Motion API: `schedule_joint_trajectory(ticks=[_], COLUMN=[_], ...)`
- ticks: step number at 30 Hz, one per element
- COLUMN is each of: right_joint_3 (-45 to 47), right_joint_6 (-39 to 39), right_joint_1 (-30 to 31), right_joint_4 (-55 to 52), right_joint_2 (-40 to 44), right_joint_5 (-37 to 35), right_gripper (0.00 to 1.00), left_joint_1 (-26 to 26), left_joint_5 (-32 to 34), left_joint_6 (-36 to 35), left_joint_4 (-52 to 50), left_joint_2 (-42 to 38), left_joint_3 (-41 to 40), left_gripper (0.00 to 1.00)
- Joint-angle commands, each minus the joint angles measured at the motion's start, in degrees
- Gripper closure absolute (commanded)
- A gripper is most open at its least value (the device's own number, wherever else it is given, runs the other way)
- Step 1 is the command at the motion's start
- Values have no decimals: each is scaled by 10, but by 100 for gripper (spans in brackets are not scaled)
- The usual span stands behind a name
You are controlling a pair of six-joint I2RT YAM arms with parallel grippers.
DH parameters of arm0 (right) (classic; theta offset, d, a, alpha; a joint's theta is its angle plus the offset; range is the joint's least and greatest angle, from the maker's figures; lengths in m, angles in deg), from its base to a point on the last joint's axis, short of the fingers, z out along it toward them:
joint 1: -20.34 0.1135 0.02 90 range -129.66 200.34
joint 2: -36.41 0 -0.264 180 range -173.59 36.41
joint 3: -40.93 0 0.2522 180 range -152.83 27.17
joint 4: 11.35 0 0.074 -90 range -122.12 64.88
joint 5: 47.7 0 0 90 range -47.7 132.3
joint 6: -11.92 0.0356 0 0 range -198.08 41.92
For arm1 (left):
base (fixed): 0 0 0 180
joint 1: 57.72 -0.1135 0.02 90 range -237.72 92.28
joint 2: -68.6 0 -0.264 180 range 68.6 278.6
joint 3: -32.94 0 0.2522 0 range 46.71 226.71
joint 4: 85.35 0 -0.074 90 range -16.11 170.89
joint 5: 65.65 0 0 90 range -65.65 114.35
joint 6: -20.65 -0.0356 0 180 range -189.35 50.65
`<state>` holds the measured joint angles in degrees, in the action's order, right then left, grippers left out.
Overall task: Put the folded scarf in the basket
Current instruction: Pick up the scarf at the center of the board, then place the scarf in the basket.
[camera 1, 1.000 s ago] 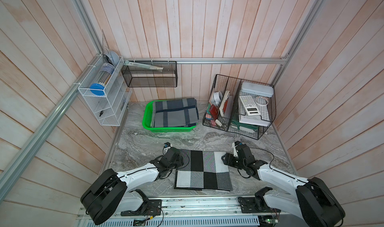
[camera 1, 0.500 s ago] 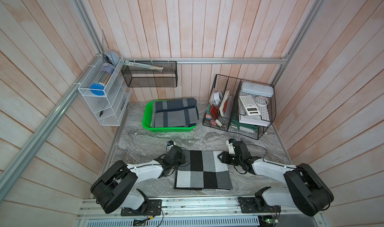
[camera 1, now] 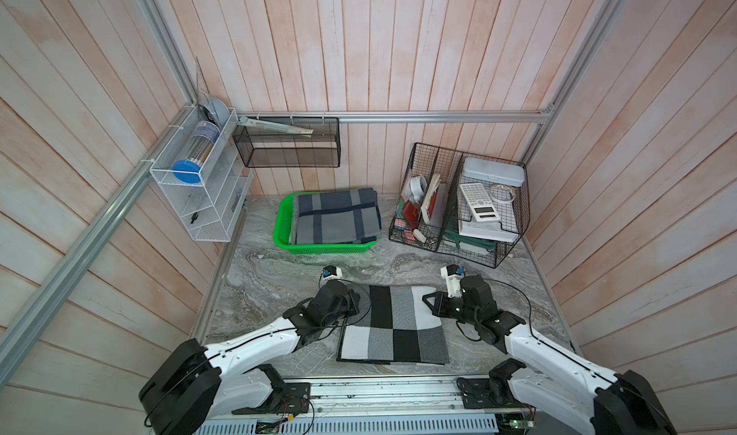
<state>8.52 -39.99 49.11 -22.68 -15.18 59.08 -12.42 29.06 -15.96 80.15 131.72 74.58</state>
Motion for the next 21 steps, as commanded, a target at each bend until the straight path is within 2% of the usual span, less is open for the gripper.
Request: schedule_joint_trajectory(ticks=[1, 5, 9, 13, 17, 21], right_joint_3=[7, -12, -46, -94, -157, -218], right_joint_6=[31, 38, 31, 11, -14, -37], right_joint_1=[8, 16, 21, 31, 48, 58], right_joint_4=[-11, -27, -36, -30, -19, 1], right_joint_2=[70, 135, 141, 102, 42, -24], right_joint_5=[-3, -13, -16, -19, -28, -36], right_gripper=[100, 100, 100, 100, 100, 100], left_joint_1=[8, 12, 13, 12, 9, -29], left_joint_5=[28, 60, 112, 169, 240, 270], left_joint_6=[5, 3, -6, -23, -58, -96], left_joint_4=[-42, -99, -166, -203, -228, -215], left_joint_2=[-67, -145, -196, -212, -193, -166], left_joint_3=[-11, 0, 27, 56, 104, 143], left_gripper=[100, 100, 100, 100, 100, 100])
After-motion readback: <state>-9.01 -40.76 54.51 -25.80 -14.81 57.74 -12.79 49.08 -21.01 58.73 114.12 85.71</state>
